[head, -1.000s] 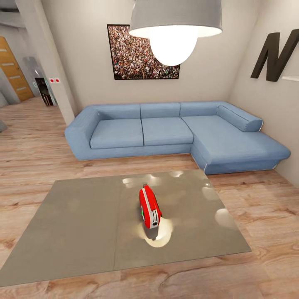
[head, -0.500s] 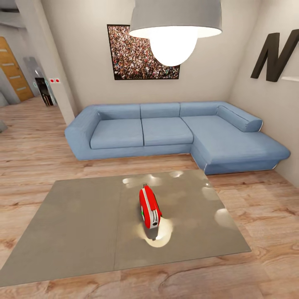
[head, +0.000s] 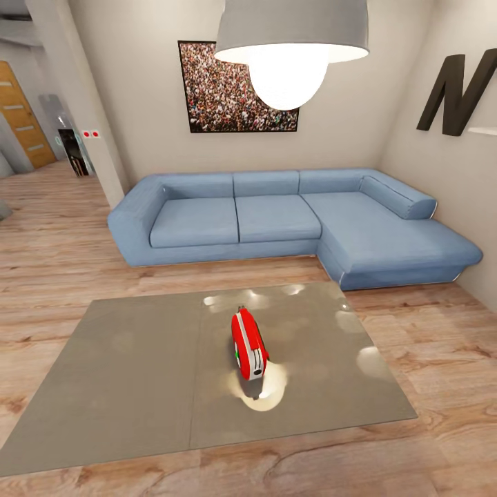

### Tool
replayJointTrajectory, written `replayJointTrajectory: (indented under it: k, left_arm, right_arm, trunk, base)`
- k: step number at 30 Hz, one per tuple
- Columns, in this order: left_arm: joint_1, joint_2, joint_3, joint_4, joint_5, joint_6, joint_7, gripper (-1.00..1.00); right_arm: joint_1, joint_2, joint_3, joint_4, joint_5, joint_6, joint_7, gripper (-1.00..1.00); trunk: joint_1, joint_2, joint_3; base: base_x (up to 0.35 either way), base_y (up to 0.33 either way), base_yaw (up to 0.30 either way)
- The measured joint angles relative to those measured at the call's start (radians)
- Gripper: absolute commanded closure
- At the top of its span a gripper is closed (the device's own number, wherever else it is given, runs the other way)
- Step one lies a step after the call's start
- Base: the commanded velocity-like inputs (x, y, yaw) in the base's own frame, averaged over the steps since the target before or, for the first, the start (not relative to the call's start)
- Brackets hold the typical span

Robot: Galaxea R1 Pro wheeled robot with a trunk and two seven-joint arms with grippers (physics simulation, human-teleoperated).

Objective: Turn on the radio receiver that's on the table in the living room.

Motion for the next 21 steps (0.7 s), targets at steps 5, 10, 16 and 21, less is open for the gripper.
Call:
replayJointTrajectory:
  k: [5, 10, 16, 21]
  left_arm:
    - [0.0, -0.016, 0.001, 0.015, 0.002, 0.001, 0.0, 1.0]
    - [0.0, -0.035, 0.001, 0.017, 0.003, 0.001, 0.0, 1.0]
    - [0.0, -0.043, 0.002, 0.017, 0.003, 0.002, 0.0, 1.0]
    - [0.0, -0.044, 0.002, 0.017, 0.003, 0.002, 0.0, 1.0]
  right_arm:
    - [-0.001, 0.0, 0.0, 0.0, 0.0, 0.0, 0.0, -1.0]
    - [-0.001, 0.001, 0.0, 0.0, -0.001, 0.0, 0.0, -1.0]
    - [0.0, 0.001, 0.0, 0.0, 0.0, 0.0, 0.0, -1.0]
    - [0.0, 0.001, 0.0, 0.001, 0.0, 0.0, 0.0, -1.0]
  trunk:
    - [0.0, 0.0, 0.0]
    - [0.0, 0.0, 0.0]
    - [0.0, 0.0, 0.0]
    - [0.0, 0.0, 0.0]
  base:
    - [0.0, 0.0, 0.0]
    - [0.0, 0.0, 0.0]
    - [0.0, 0.0, 0.0]
    - [0.0, 0.0, 0.0]
